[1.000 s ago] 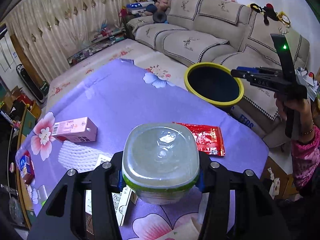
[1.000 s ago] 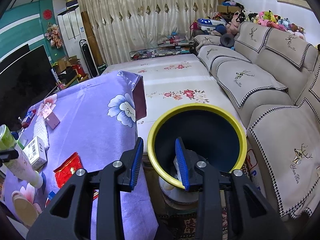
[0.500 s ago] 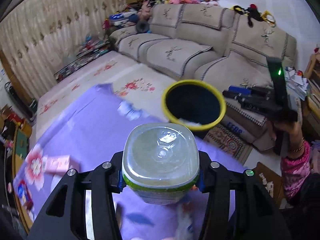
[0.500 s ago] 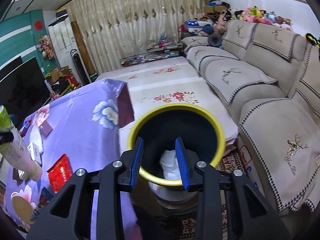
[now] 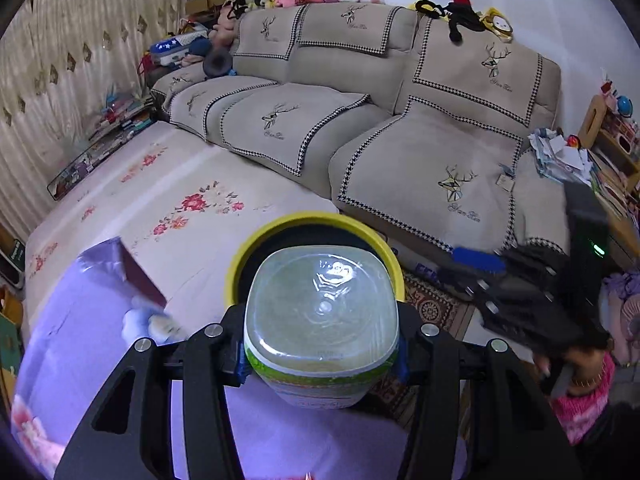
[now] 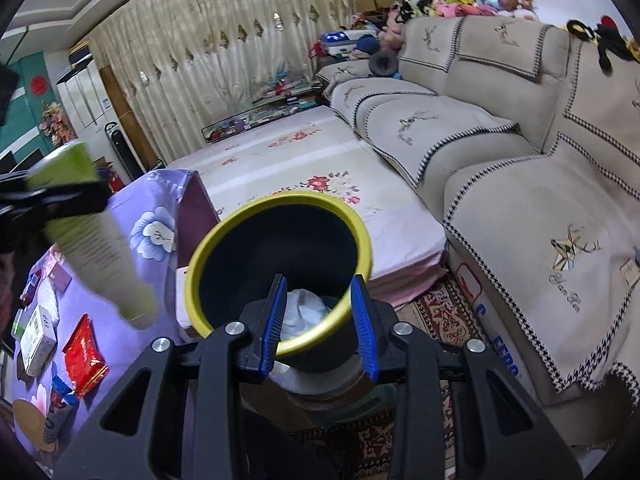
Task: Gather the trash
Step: 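Carry the clear container to the bin and release it, then move the right gripper to the red snack wrapper and grasp it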
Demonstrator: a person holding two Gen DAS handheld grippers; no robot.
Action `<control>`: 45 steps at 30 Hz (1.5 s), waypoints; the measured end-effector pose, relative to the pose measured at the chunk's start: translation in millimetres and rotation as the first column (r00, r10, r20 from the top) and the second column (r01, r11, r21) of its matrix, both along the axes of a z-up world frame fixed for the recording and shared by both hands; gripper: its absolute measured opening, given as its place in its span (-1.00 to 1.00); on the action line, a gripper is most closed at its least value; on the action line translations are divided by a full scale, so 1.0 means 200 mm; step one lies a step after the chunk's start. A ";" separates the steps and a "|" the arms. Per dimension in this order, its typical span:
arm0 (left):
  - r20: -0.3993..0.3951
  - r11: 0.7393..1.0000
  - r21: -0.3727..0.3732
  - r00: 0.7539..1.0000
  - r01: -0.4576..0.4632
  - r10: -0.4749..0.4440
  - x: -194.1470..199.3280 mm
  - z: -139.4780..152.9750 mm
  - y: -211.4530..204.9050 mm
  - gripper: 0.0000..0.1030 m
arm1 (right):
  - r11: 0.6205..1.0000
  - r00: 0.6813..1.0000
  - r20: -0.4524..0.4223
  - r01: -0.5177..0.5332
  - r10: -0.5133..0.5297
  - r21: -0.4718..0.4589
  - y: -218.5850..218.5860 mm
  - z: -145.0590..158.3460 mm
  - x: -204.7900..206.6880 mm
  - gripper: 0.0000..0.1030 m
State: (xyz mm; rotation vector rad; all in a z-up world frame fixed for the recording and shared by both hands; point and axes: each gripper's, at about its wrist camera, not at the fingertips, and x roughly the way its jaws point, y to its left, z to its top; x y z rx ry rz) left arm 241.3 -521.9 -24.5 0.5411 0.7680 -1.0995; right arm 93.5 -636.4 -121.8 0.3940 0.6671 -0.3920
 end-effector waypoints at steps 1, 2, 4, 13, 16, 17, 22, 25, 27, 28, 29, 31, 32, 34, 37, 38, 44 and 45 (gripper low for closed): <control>0.000 1.000 0.002 1.000 -0.006 0.006 0.03 -0.04 -0.06 -0.01 | 1.000 1.000 -0.001 0.006 -0.006 0.004 -0.01 -0.01 -0.01 -0.38; -0.001 1.000 0.005 1.000 -0.008 0.008 0.05 -0.07 -0.10 -0.01 | 1.000 1.000 -0.003 0.013 -0.013 0.010 -0.02 -0.02 -0.02 -0.38; -0.007 1.000 0.016 1.000 -0.019 0.019 0.11 -0.13 -0.19 -0.01 | 1.000 1.000 -0.009 0.020 -0.020 0.016 -0.04 -0.03 -0.03 -0.38; 0.004 0.996 0.035 0.997 -0.081 0.081 0.22 -0.22 -0.21 0.19 | 0.999 1.000 -0.016 0.020 -0.020 0.032 -0.03 -0.05 -0.02 -0.24; 0.021 0.995 0.004 0.995 -0.101 0.101 0.19 -0.09 -0.07 0.21 | 0.999 1.000 -0.007 0.001 -0.001 0.034 0.02 -0.04 -0.01 -0.24; 0.026 0.994 -0.012 0.994 -0.109 0.109 0.17 -0.04 0.00 0.25 | 0.999 1.000 -0.004 -0.006 0.006 0.036 0.03 -0.03 -0.01 -0.24; 0.070 0.972 -0.119 0.975 -0.201 0.211 0.04 0.25 0.43 0.41 | 0.996 0.997 0.005 -0.081 0.081 0.039 0.18 -0.02 0.03 -0.24; 0.097 0.946 -0.172 0.951 -0.273 0.292 -0.02 0.36 0.70 0.45 | 0.989 0.990 -0.001 -0.143 0.143 0.033 0.31 -0.01 0.07 -0.24; 0.131 0.918 -0.207 0.921 -0.337 0.368 -0.08 0.41 0.90 0.52 | 0.982 0.983 -0.007 -0.185 0.185 0.028 0.40 -0.01 0.10 -0.24; 0.141 0.907 -0.218 0.907 -0.361 0.396 -0.11 0.42 0.98 0.54 | 0.978 0.978 -0.011 -0.209 0.209 0.023 0.45 0.00 0.11 -0.24; 0.149 0.897 -0.225 0.896 -0.381 0.418 -0.13 0.43 1.06 0.54 | 0.974 0.974 -0.012 -0.226 0.226 0.020 0.49 0.00 0.12 -0.24; 0.158 0.871 -0.237 0.868 -0.430 0.472 -0.19 0.42 1.23 0.55 | 0.961 0.961 -0.015 -0.275 0.275 0.014 0.59 0.01 0.13 -0.24; 0.153 0.860 -0.240 0.857 -0.451 0.492 -0.22 0.41 1.31 0.55 | 0.954 0.954 -0.017 -0.298 0.298 0.012 0.64 0.01 0.14 -0.24; 0.140 0.833 -0.245 0.832 -0.497 0.537 -0.28 0.38 1.46 0.56 | 0.944 0.944 -0.022 -0.329 0.329 0.008 0.71 0.01 0.15 -0.24; 0.144 0.793 -0.244 0.787 -0.559 0.599 -0.37 0.32 1.65 0.56 | 0.924 0.923 -0.024 -0.383 0.383 0.009 0.83 0.02 0.16 -0.24; 0.148 0.775 -0.245 0.768 -0.582 0.623 -0.40 0.30 1.72 0.56 | 0.916 0.915 -0.027 -0.402 0.402 0.008 0.87 0.01 0.16 -0.24; 0.133 0.710 -0.265 0.704 -0.653 0.698 -0.60 0.19 2.06 0.56 | 0.857 0.854 -0.091 -0.515 0.512 -0.010 1.05 -0.03 0.22 -0.23; 0.133 0.698 -0.270 0.692 -0.664 0.710 -0.63 0.18 2.10 0.56 | 0.846 0.843 -0.100 -0.533 0.529 -0.012 1.07 -0.04 0.23 -0.19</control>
